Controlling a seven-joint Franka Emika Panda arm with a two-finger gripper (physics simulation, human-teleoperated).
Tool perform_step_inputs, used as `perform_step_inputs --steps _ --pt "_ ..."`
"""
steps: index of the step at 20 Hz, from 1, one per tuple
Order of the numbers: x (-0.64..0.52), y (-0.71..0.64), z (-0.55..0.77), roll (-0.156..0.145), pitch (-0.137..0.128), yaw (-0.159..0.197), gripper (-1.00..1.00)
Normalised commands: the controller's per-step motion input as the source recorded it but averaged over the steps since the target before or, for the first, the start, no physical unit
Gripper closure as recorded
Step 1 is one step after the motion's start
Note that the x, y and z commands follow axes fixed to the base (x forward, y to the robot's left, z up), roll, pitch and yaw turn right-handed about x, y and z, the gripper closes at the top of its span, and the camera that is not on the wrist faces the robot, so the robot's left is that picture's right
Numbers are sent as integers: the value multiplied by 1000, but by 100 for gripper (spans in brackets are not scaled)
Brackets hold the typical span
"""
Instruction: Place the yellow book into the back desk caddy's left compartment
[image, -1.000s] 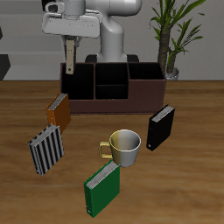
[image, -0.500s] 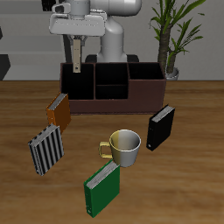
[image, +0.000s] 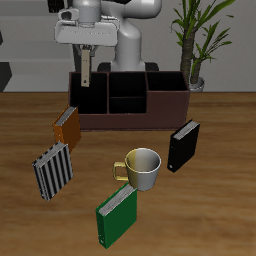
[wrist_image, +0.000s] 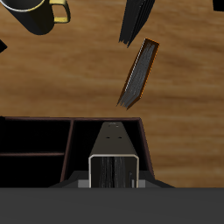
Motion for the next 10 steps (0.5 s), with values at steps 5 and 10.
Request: perform_step_inputs --steps 5,10 --pt "156 -91 -301 -19 49 -32 100" --pt "85 0 -273 5 46 -31 100"
